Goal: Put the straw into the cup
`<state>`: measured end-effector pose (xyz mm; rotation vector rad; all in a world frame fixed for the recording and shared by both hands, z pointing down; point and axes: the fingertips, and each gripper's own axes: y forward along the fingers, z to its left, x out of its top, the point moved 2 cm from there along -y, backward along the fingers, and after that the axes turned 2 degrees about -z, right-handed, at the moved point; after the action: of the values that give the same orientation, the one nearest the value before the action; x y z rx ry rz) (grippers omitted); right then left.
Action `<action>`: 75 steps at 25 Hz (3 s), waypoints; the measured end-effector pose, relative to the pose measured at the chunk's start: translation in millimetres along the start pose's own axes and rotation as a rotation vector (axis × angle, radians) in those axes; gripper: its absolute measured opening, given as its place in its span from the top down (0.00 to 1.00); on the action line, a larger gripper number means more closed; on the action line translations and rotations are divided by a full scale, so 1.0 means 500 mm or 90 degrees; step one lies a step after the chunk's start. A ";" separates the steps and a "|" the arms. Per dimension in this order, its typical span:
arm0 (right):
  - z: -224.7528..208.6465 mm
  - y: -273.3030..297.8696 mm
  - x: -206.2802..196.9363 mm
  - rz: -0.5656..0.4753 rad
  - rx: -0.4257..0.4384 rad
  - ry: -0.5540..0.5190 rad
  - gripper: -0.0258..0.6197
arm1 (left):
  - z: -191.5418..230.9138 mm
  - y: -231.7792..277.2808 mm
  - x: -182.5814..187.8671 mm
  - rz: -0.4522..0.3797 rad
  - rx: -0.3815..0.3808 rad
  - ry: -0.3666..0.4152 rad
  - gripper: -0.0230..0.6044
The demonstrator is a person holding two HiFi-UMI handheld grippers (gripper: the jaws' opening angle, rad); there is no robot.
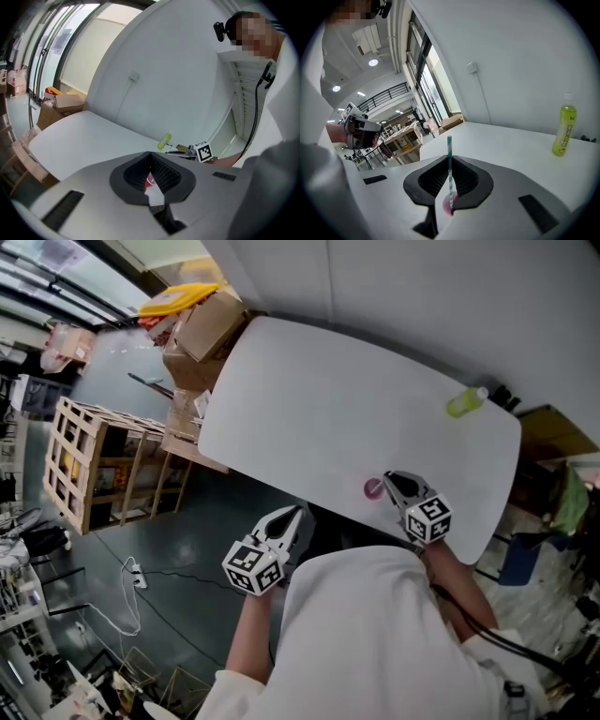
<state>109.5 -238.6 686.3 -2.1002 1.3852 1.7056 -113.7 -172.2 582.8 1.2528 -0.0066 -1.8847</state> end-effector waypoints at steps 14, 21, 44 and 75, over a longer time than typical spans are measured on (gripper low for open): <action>-0.028 0.036 -0.085 0.059 -0.038 0.025 0.89 | 0.035 0.003 -0.014 0.017 0.005 -0.018 0.96; -0.043 0.050 -0.083 0.075 -0.036 0.023 0.88 | 0.041 0.010 -0.010 0.019 0.012 -0.023 0.96; -0.119 -0.017 -0.039 0.051 -0.045 0.023 0.88 | -0.006 0.037 -0.015 0.000 0.036 -0.017 0.96; -0.070 -0.230 0.003 -0.090 -0.089 0.065 0.90 | -0.026 -0.043 -0.037 -0.045 0.042 0.020 0.96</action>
<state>213.7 -192.9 647.2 -2.3274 1.1411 1.7069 -115.0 -141.0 581.0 1.3433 -0.0077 -1.9381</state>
